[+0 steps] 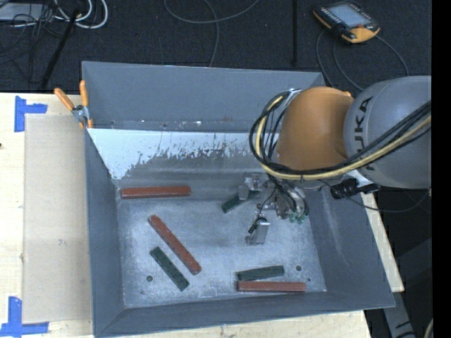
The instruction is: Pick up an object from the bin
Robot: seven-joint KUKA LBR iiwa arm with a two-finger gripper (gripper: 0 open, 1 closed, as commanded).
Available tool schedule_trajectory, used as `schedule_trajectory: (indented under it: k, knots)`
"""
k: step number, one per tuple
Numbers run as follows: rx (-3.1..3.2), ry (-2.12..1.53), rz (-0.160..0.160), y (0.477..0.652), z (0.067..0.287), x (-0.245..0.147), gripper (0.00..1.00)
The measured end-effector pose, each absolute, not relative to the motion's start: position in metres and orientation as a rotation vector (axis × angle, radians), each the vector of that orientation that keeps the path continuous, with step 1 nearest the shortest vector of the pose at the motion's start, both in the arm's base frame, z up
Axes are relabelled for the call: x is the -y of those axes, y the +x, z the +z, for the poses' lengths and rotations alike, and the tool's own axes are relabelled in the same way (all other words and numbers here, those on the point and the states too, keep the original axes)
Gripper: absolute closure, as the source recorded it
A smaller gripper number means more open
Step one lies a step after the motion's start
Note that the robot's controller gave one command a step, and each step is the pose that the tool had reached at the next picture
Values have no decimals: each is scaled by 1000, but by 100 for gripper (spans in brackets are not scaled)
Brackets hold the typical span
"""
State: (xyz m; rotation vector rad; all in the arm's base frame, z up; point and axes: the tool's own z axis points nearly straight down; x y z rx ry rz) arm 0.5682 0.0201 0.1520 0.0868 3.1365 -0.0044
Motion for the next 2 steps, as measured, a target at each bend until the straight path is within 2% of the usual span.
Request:
schedule_trajectory:
  k: [1,2]
  knots:
    - [-3140,-53,3,523,124,-42,0]
    - [-3130,-304,1,530,92,-11,0]
